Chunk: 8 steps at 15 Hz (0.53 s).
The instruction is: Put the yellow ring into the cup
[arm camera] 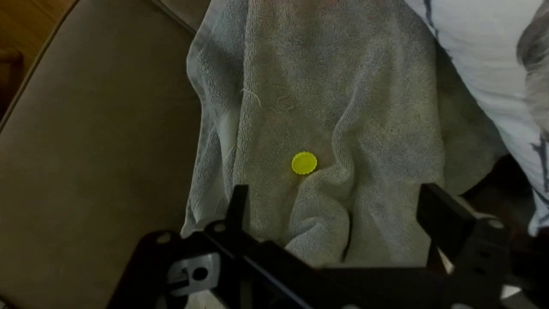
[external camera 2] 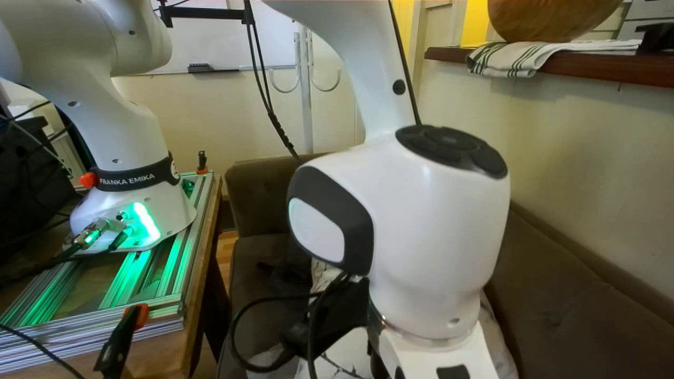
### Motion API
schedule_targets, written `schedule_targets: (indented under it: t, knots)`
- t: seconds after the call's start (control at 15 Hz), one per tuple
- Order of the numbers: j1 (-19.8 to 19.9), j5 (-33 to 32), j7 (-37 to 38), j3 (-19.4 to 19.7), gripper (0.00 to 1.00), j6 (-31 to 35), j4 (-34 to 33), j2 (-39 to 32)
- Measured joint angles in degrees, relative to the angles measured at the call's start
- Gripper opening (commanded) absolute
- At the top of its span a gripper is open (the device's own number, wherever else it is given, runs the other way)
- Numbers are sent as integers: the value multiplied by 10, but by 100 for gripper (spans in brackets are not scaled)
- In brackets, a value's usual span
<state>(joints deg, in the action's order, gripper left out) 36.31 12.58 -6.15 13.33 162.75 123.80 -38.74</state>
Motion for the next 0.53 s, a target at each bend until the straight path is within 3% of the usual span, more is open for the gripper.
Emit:
schedule_targets:
  t: [0.33,0.53]
  knots:
    - [3,-9,9,9,100,-3,-64,-97]
    - [3,-9,9,8,100,-2,-64,-95]
